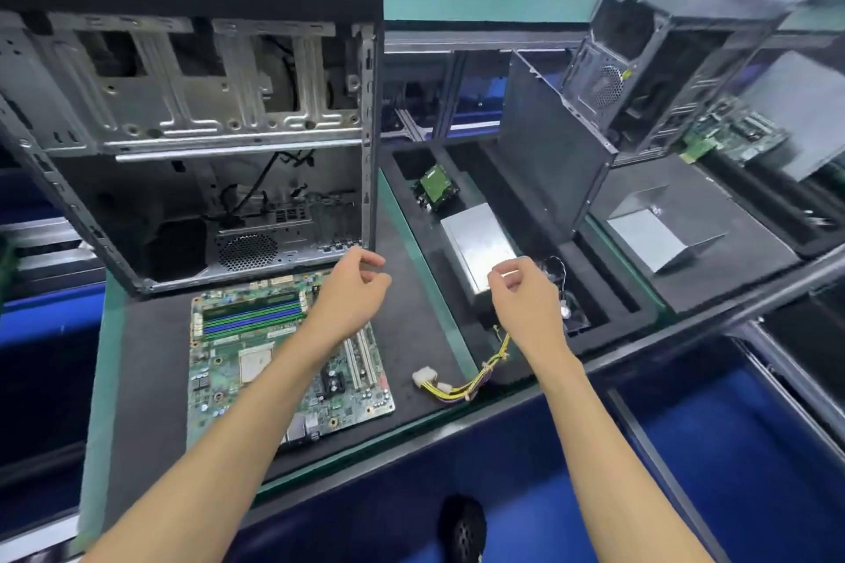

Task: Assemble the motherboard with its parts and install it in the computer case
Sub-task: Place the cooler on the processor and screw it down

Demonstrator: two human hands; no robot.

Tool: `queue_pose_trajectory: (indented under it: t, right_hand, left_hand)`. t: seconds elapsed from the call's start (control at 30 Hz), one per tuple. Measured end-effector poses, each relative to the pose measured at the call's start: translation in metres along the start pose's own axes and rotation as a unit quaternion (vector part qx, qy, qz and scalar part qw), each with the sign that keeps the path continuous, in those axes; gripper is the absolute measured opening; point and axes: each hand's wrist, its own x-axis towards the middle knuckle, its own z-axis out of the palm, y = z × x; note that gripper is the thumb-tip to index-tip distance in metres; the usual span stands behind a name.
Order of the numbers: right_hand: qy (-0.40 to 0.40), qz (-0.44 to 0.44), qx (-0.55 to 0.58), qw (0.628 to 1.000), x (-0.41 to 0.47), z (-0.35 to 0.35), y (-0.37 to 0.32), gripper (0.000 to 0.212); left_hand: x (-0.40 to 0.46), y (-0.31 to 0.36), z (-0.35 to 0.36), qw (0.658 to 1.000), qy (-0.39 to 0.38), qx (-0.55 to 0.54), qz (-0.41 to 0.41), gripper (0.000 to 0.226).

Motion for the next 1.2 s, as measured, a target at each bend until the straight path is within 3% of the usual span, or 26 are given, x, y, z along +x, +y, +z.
queue_pose_trajectory:
  t: [0.27,0.7,0.83,1.0,1.1,1.2]
  right_hand:
    - [-0.012,-0.014,0.025,1.0,0.07,-0.024,0.028,0.008]
    - [-0.127,0.033,0.047,0.99,0.208,-0.034,0.067,0.018]
    - [-0.128,0.074,0.064,0.987,0.226,-0.03,0.08,0.021]
    - [-0.101,0.124,0.119,0.98,0.236,-0.034,0.091,0.018]
    - [-0.091,0.125,0.11,0.982,0.239,-0.039,0.1,0.02]
    - [-0.076,0.123,0.099,0.985,0.239,-0.044,0.108,0.025]
  left_hand:
    - [0.033,0.039,0.039,0.999,0.031,0.016,-0.029,0.011]
    - [0.107,0.09,0.09,0.989,0.104,0.003,-0.104,0.023]
    - [0.125,0.094,0.101,0.984,0.069,0.057,-0.152,0.051]
    - [0.142,0.1,0.132,0.948,-0.085,0.207,-0.226,0.106]
    - [0.152,0.094,0.151,0.925,-0.105,0.284,-0.229,0.116]
    - [0.159,0.085,0.158,0.923,-0.093,0.288,-0.236,0.117]
